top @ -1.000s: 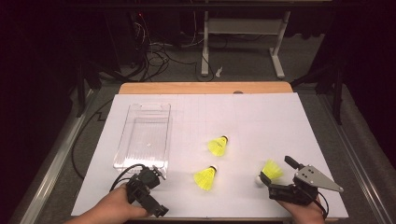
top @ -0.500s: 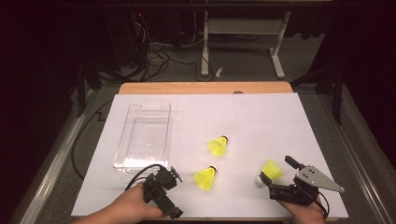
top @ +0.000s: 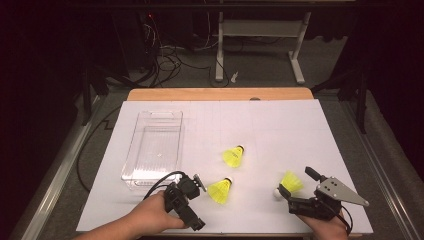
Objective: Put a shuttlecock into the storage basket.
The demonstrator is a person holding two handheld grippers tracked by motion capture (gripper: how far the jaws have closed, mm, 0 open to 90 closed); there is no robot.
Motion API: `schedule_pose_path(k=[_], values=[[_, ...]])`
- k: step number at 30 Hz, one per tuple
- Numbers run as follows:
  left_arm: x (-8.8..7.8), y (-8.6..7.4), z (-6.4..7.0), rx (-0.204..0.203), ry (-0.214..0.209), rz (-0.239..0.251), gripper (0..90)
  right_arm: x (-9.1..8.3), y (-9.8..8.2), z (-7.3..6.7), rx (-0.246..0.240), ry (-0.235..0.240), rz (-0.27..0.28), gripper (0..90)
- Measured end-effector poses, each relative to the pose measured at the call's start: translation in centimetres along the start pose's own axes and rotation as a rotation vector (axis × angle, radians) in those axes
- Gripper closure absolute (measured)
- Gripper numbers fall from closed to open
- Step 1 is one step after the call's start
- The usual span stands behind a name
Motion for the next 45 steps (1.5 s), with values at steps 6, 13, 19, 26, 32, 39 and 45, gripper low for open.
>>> schedule_pose_path(k=[6,13,19,26,32,39,45], values=[[-0.1,1.0,0.5,0.023,-0.002,0.002,4.8,0.0,0.0,0.0,-0.001,0.002,-0.002,0.2],[-0.6,2.2,0.4,0.015,-0.002,0.016,6.9,0.0,0.0,0.0,-0.001,0.002,-0.001,0.2],[-1.1,2.9,0.6,0.021,0.001,0.023,8.7,0.0,0.0,0.1,-0.001,0.003,0.000,0.2],[-1.6,4.1,0.4,0.020,0.017,0.036,11.3,0.0,0.0,0.0,0.000,0.004,0.000,0.2],[-1.7,5.0,0.2,0.020,0.035,0.048,16.5,0.0,0.0,0.1,-0.002,0.008,0.001,0.2],[-0.9,5.8,-0.1,0.018,0.051,0.032,27.5,0.0,0.0,0.1,0.001,0.009,0.002,0.2],[-0.9,6.4,-0.5,0.011,0.054,0.032,33.6,0.0,0.0,0.1,0.001,0.008,0.002,0.2]])
Point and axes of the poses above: each handheld gripper's, and its own axes: x roughly forward along the jaws, y roughly out of its top, z roughly to its right, the point moved 1 cm from there along x, roughly forward along the jaws, and after that the axes turned 9 degrees about -x, right-handed, at the moved point
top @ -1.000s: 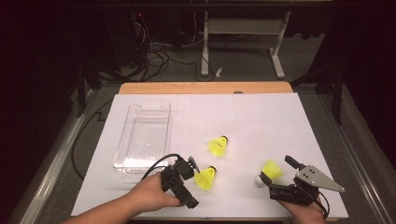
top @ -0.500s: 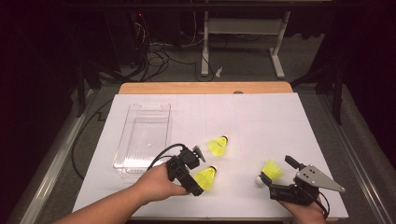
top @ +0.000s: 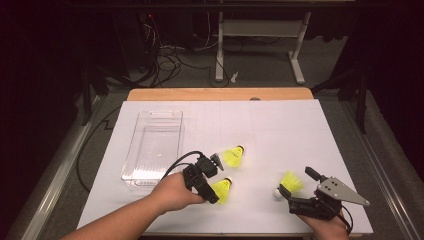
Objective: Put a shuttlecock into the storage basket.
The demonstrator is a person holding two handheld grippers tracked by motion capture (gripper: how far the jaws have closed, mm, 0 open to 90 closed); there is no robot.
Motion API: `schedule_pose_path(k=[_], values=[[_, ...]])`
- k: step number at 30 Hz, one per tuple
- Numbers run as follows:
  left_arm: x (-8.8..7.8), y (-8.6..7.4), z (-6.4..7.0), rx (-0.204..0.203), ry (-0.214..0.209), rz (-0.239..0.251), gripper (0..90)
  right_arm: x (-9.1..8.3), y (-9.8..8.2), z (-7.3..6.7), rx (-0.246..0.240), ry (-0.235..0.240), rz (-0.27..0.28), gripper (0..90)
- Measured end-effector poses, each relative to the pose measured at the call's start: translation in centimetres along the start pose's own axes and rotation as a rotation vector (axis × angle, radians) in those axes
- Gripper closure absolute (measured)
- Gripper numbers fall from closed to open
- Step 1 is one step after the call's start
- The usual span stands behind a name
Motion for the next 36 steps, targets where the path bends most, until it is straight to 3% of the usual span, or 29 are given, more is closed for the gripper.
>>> schedule_pose_path(k=[15,22,36], values=[[1.1,1.3,-0.4,0.007,0.010,-0.022,52.5,-0.1,0.0,0.1,0.005,-0.002,0.003,0.2],[1.5,1.6,-0.6,0.002,0.015,-0.011,54.9,-0.1,0.0,0.0,0.003,-0.001,0.002,0.2],[2.1,1.7,-0.7,0.024,0.034,0.009,72.0,-0.1,0.0,0.1,0.006,-0.003,0.002,0.2]])
Point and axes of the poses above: each handheld gripper's, and its own axes: x roughly forward along the jaws, y roughly out of its top, z roughly to its right, the point moved 1 cm from there along x, roughly forward along the jaws, and after that the axes turned 9 degrees about -x, right-handed, at the moved point
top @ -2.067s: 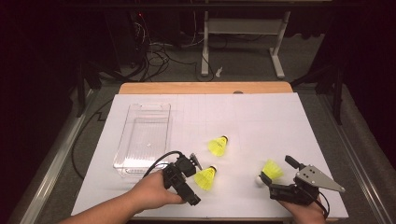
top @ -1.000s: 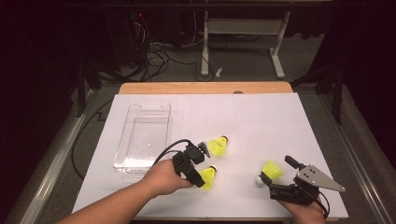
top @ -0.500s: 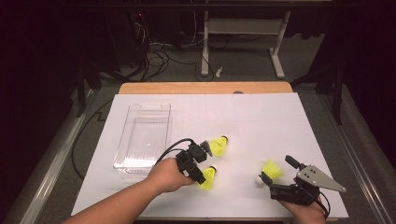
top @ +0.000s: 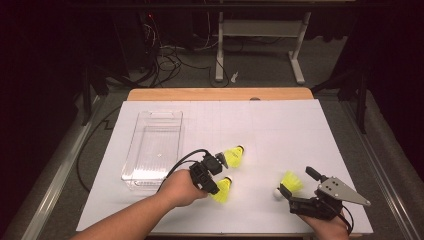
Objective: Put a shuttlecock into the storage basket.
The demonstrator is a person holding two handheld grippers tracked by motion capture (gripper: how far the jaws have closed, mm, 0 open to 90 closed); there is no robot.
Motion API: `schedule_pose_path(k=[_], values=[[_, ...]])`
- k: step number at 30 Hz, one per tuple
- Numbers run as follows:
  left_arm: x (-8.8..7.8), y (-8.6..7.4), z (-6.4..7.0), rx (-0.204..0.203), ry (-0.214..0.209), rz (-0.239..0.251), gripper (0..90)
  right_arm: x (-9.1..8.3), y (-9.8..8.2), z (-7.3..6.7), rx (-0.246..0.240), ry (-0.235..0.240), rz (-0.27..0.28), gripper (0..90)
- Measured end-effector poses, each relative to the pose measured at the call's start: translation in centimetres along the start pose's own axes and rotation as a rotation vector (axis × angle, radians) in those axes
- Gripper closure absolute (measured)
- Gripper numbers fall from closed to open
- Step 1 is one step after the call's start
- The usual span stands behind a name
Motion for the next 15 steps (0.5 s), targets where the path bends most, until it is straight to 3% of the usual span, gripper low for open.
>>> schedule_pose_path(k=[8,11,15], values=[[0.41,-0.01,0.40,0.017,0.025,0.004,79.6,-0.03,0.01,0.00,0.000,0.000,0.001,0.2],[0.35,-0.08,0.39,0.021,0.031,0.015,86.2,-0.03,0.01,0.03,-0.001,0.000,0.003,0.2],[0.24,-0.14,0.37,0.022,0.033,0.018,87.7,-0.03,0.00,0.03,0.001,0.001,0.000,0.2]])
Point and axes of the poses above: each handheld gripper's, and its own axes: x roughly forward along the jaws, y roughly out of its top, z roughly to its right, the point moved 1 cm from there along x, roughly forward along the jaws, and after that the axes turned 9 degrees about -x, right-handed, at the moved point
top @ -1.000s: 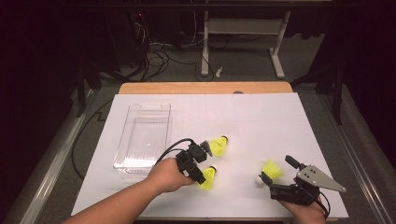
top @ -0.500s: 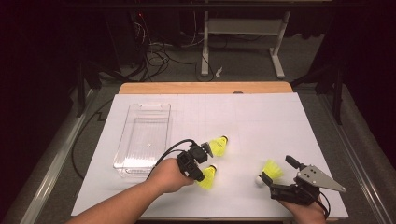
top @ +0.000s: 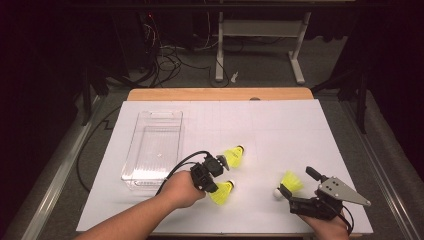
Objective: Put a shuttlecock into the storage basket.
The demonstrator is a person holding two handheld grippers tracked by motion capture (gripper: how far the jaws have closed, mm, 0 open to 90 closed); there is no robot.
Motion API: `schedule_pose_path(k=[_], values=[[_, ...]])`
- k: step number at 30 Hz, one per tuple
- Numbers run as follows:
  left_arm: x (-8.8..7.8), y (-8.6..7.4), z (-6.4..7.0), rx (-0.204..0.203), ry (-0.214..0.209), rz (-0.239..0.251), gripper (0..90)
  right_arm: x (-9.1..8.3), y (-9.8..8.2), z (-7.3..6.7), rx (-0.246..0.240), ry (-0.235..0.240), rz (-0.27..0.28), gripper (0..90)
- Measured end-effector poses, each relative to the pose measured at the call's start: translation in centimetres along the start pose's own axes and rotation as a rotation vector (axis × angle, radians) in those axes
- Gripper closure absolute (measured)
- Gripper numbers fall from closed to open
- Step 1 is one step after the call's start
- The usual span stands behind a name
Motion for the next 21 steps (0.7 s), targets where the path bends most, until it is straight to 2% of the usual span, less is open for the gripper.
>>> schedule_pose_path(k=[11,15,17,21], values=[[-0.9,-0.6,0.3,0.020,-0.032,0.005,88.0,0.0,0.0,-0.1,-0.006,0.001,-0.002,0.2],[-1.3,-0.8,0.4,0.020,-0.042,-0.001,87.9,0.1,0.0,-0.1,-0.006,0.001,-0.003,0.2],[-1.6,-1.0,0.5,0.016,-0.062,-0.004,87.9,0.1,0.0,-0.1,-0.007,0.003,-0.004,0.2],[-1.9,-1.2,0.5,0.018,-0.067,-0.002,87.8,0.2,-0.1,-0.1,-0.006,0.003,-0.006,0.2]])
Point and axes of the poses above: each handheld gripper's, and its own axes: x roughly forward along the jaws, y roughly out of its top, z roughly to its right, the point moved 1 cm from there along x, roughly forward along the jaws, and after that the axes turned 9 degrees about -x, right-handed, at the moved point
